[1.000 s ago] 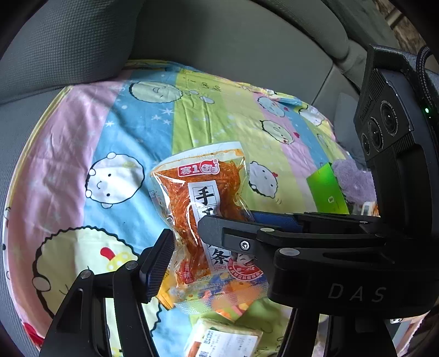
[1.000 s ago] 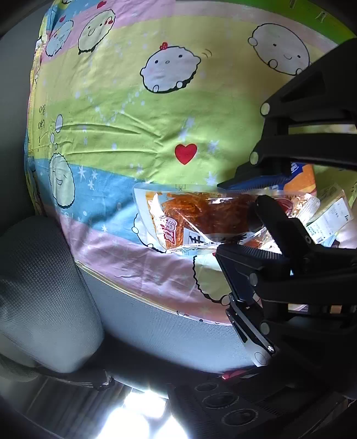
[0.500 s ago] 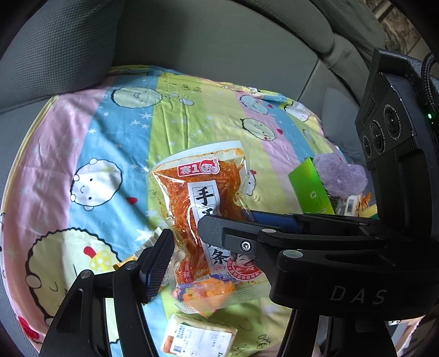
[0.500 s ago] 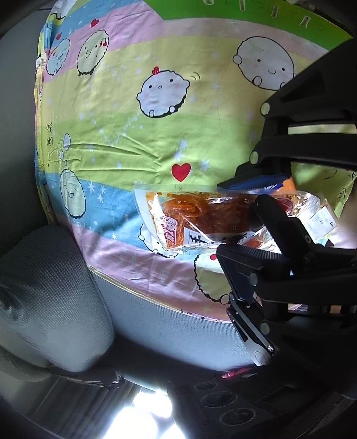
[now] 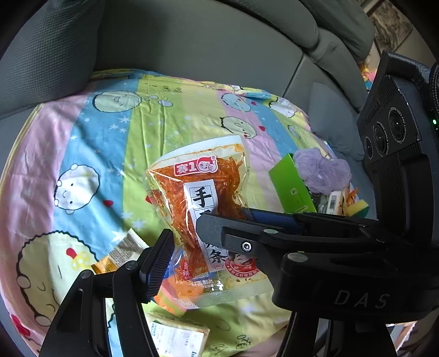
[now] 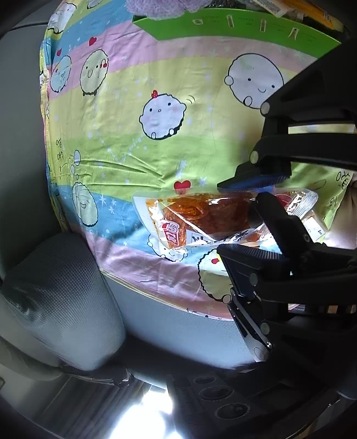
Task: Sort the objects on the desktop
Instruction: 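Carry the spicy strips bag with the right tool toward the green box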
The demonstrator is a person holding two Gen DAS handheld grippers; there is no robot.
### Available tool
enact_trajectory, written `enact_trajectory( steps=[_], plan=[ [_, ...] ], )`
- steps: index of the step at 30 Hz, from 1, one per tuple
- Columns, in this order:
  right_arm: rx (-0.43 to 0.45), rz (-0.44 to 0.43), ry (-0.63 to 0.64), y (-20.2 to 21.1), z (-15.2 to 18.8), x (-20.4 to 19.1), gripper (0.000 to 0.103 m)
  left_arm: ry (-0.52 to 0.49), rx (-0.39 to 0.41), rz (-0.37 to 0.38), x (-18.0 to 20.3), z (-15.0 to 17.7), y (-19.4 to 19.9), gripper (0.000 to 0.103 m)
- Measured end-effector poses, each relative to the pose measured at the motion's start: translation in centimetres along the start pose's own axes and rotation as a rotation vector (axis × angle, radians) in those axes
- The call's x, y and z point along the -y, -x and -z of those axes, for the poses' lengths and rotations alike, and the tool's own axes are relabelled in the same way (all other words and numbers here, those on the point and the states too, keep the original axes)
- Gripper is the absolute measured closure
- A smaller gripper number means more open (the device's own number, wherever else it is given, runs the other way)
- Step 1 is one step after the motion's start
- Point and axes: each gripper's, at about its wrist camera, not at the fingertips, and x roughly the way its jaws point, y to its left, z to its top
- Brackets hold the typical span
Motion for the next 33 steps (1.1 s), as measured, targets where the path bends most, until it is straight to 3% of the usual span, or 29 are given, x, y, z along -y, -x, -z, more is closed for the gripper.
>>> enact_trajectory(
  steps=[33],
  plan=[
    [0.105,0.053,-0.072,6.4,1.5,4.4,0.063,-0.121,-0.022,0.044,7.9,-0.8,-1.0,0.038]
  ],
)
